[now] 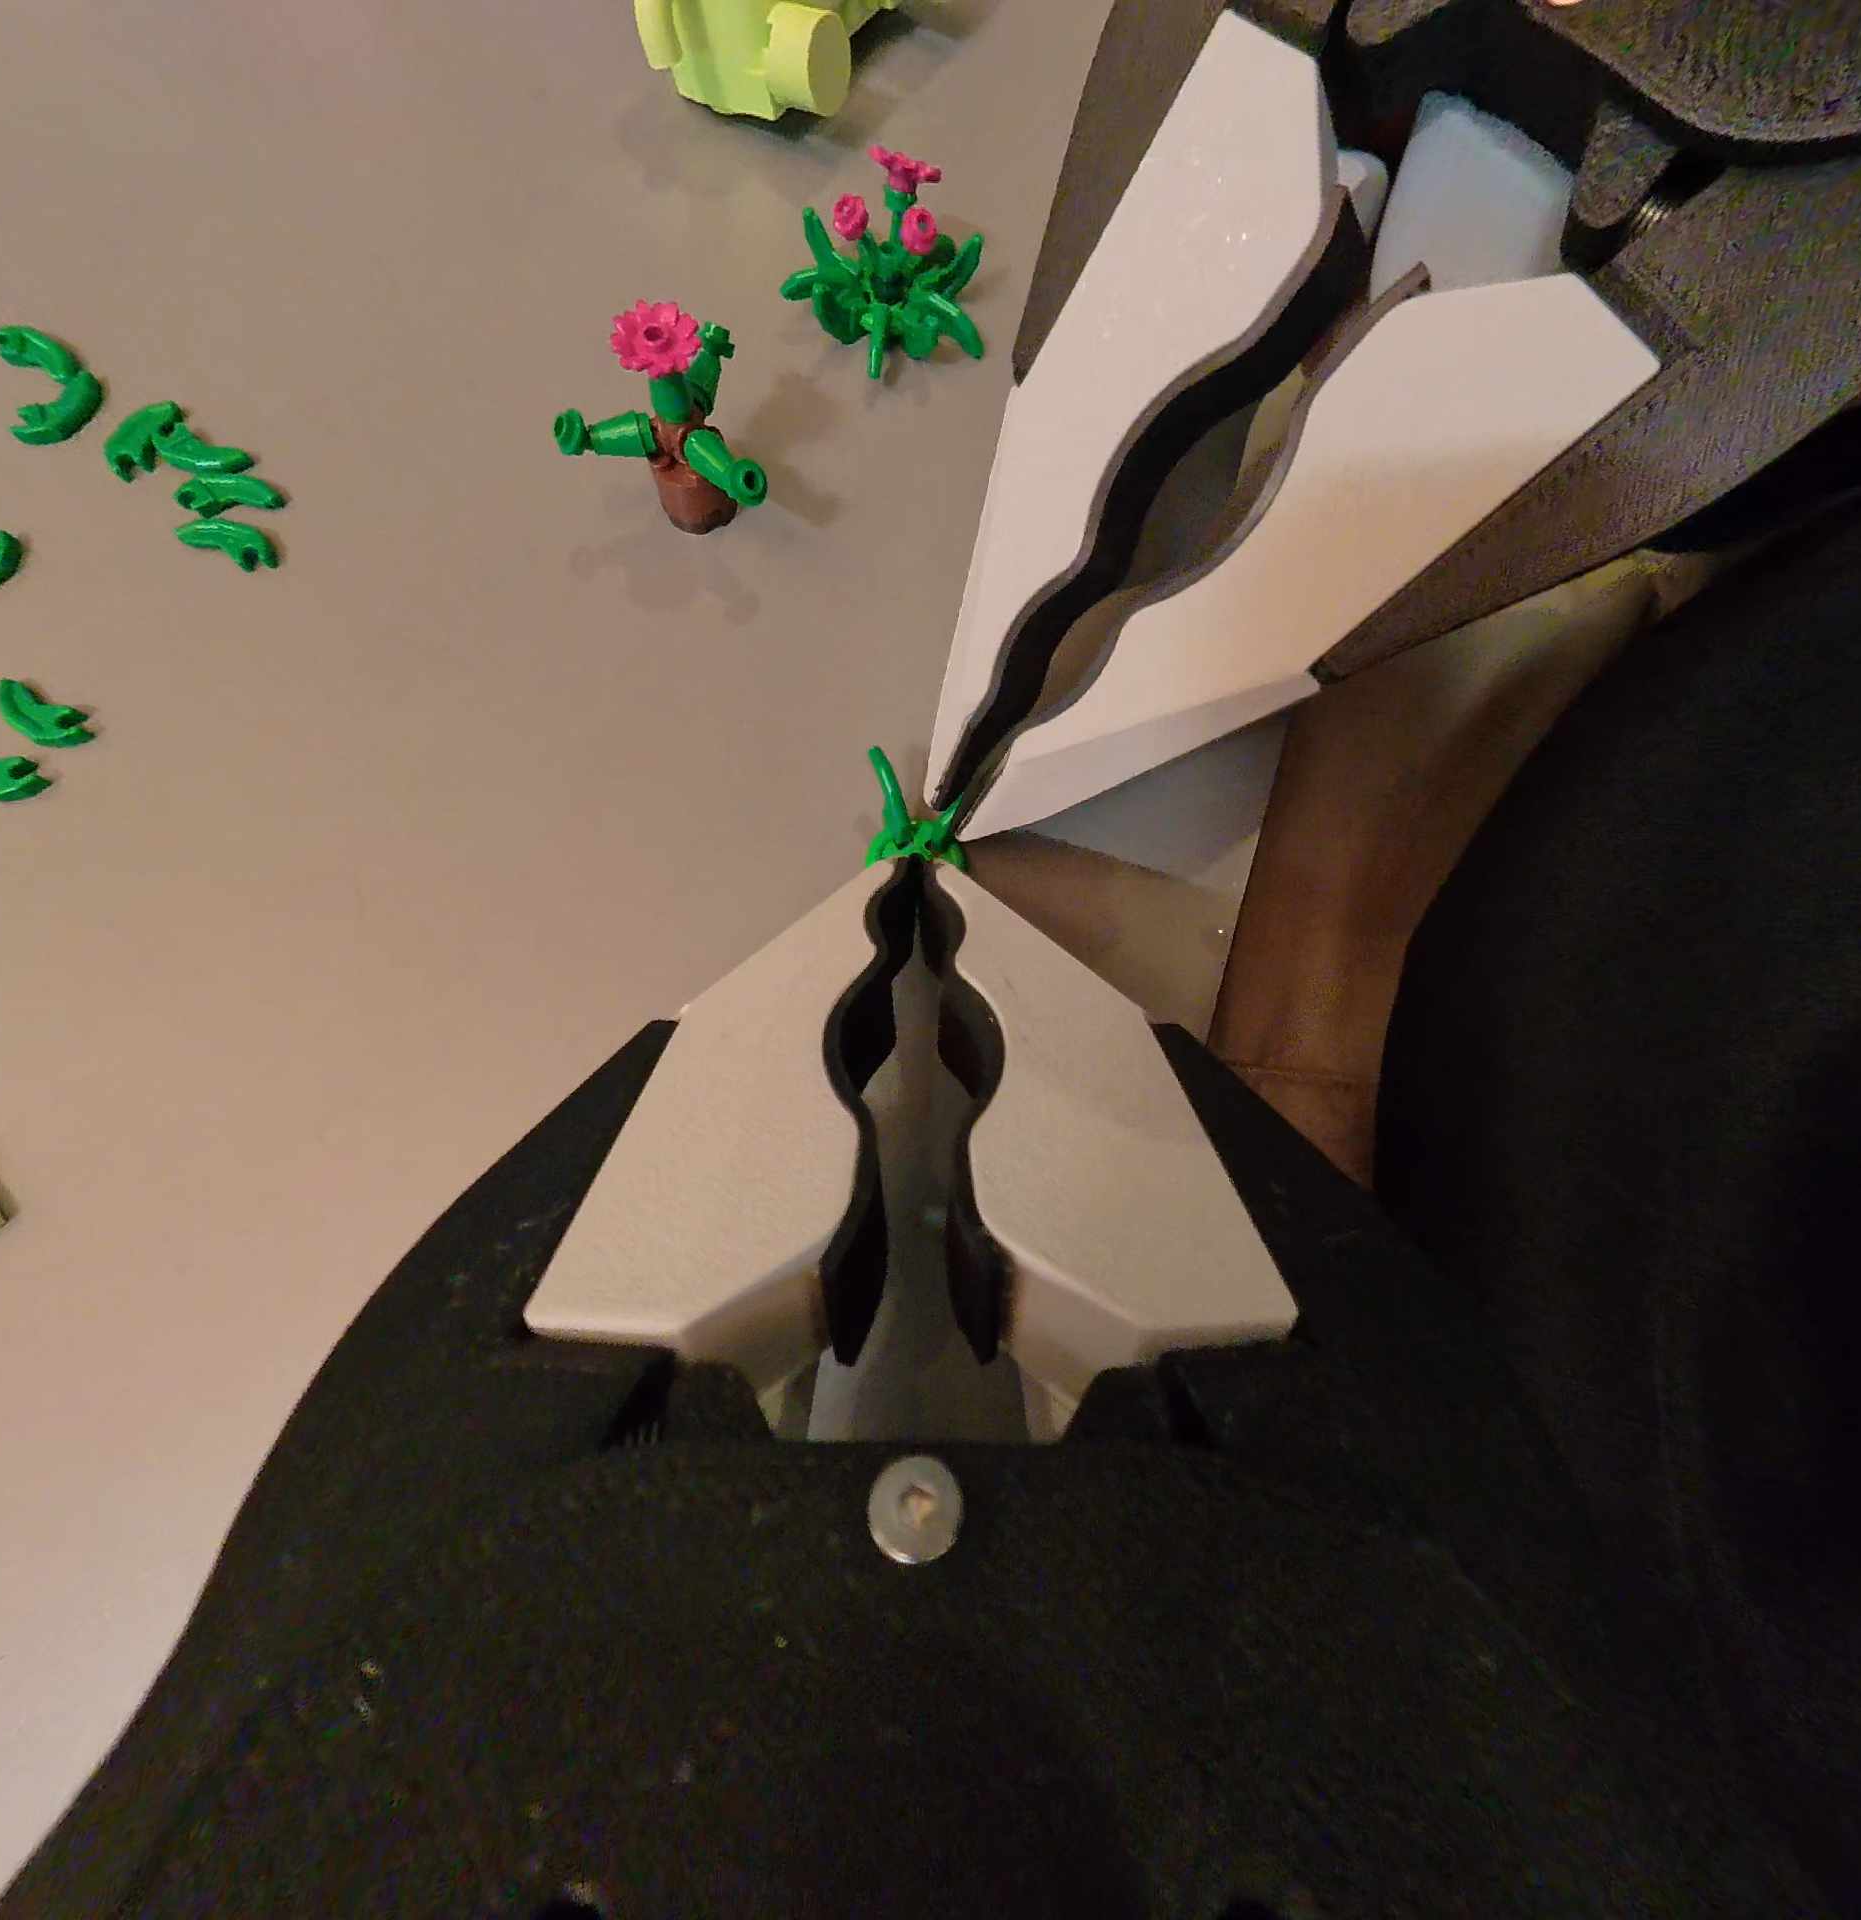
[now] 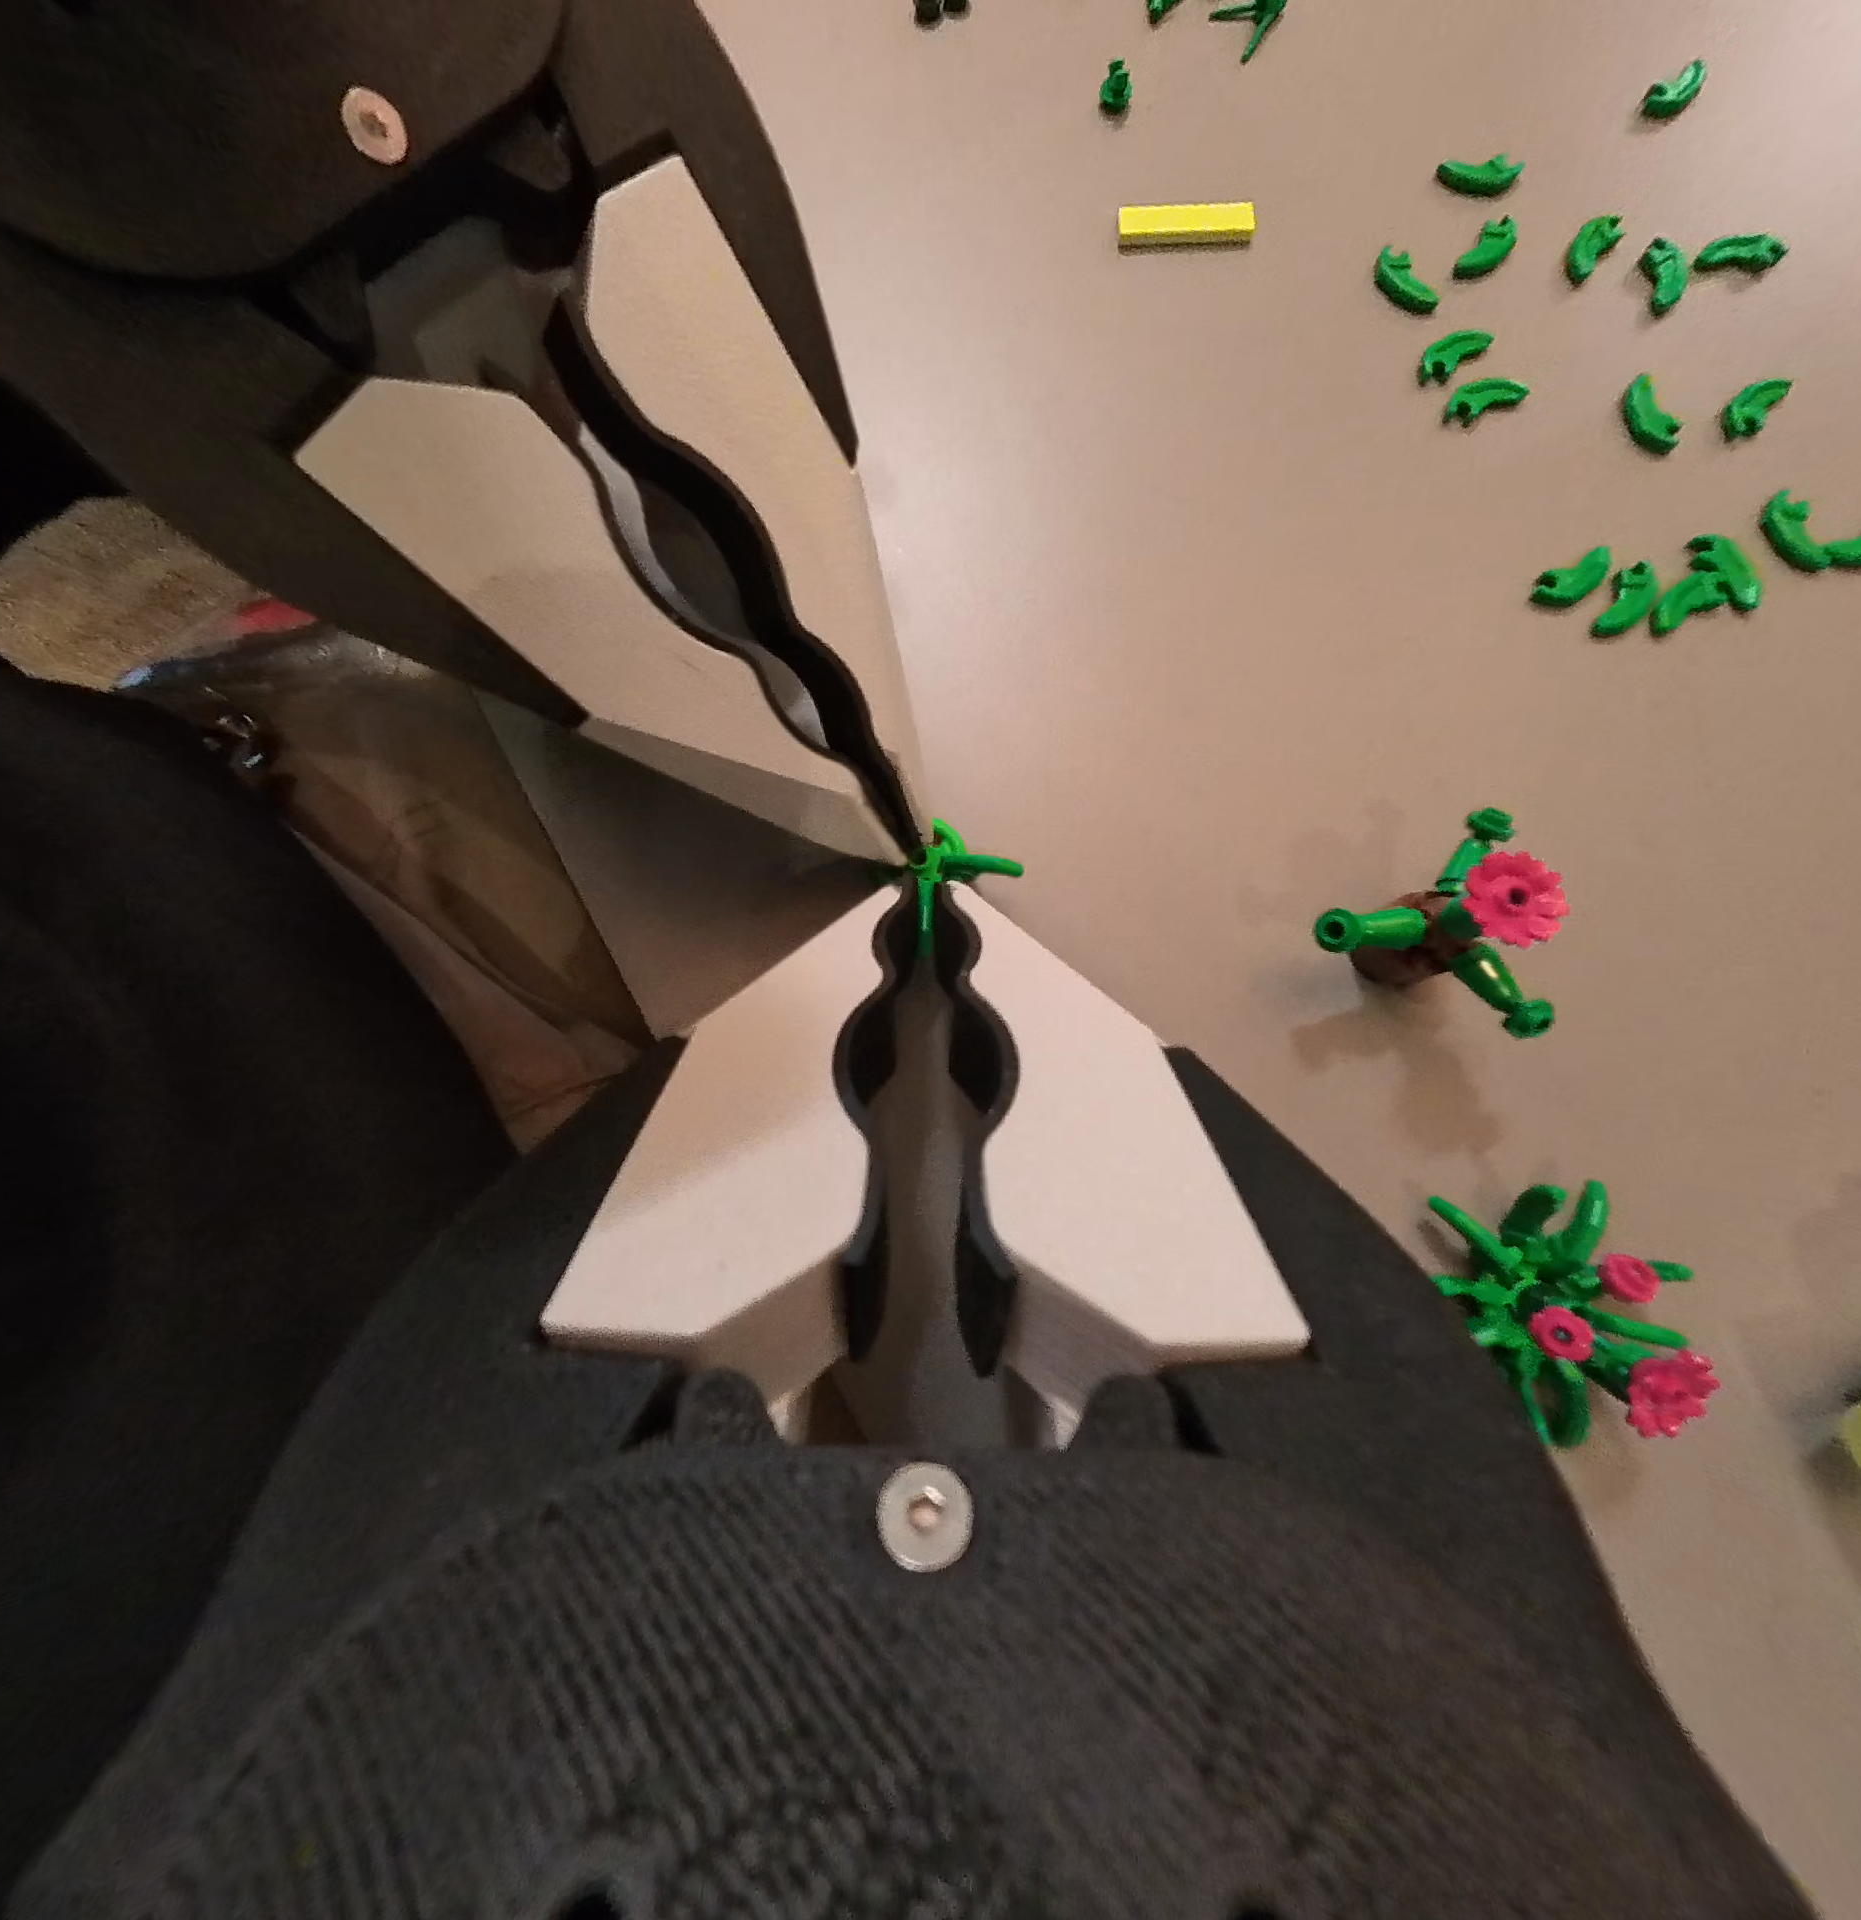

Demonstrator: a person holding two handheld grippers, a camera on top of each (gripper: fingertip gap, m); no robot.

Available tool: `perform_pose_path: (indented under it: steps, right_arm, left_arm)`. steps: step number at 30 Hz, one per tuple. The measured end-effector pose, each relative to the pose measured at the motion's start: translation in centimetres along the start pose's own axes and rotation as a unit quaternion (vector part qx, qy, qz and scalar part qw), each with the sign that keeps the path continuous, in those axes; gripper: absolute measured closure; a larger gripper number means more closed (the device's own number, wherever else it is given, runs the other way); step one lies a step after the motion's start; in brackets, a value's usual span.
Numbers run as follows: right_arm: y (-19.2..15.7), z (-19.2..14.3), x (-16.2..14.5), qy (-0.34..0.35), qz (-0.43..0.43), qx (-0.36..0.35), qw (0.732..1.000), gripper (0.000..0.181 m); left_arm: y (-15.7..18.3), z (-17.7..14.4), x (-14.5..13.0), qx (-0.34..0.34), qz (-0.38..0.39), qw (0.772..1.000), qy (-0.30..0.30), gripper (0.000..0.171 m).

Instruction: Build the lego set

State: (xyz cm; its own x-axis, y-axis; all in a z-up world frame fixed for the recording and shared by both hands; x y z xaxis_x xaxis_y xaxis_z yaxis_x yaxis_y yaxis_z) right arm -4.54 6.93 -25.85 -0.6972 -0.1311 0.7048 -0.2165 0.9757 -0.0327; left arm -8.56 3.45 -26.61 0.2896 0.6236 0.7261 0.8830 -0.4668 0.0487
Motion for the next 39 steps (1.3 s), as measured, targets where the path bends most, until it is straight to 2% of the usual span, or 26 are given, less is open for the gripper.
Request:
perform_pose_path:
  steps: [12, 30, 34, 36, 39]
  right_arm:
    - [-0.6, 0.1, 0.3, -0.047, -0.075, -0.062, 0.994, 0.18]
    - [-0.5, 0.5, 0.1, -0.065, -0.069, -0.044, 0.995, 0.181]
    - [-0.4, 0.4, 0.1, -0.058, -0.059, -0.033, 0.996, 0.181]
    - [-0.3, 0.3, 0.1, -0.056, -0.046, -0.02, 0.997, 0.18]
    - [0.0, 0.1, 0.0, -0.056, -0.035, -0.013, 0.998, 0.18]
  left_arm:
    - [0.0, -0.1, -0.1, -0.008, -0.014, 1.0, -0.001, 0.17]
    - [0.3, 0.0, -0.2, -0.035, -0.029, 0.999, -0.002, 0.169]
    - [0.5, -0.8, 0.3, -0.063, -0.039, 0.997, 0.032, 0.171]
    - [0.1, -1.3, 0.6, -0.056, -0.045, 0.996, 0.055, 0.166]
    - [-0.5, -1.4, 0.4, -0.027, -0.039, 0.998, 0.051, 0.152]
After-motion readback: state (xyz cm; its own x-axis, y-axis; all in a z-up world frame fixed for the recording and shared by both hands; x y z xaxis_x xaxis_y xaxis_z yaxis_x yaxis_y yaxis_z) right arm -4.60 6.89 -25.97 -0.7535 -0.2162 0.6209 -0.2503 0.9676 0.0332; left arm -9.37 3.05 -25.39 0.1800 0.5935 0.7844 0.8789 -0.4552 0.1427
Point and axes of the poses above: each gripper's, where its closed fingertips meet, z out along the fingers, x out of its top, y = z × x across the jaws, the point moved 4 cm from there along -z, back along the fingers, and after that the axes turned 1 degree about z, right-handed, at the moved point
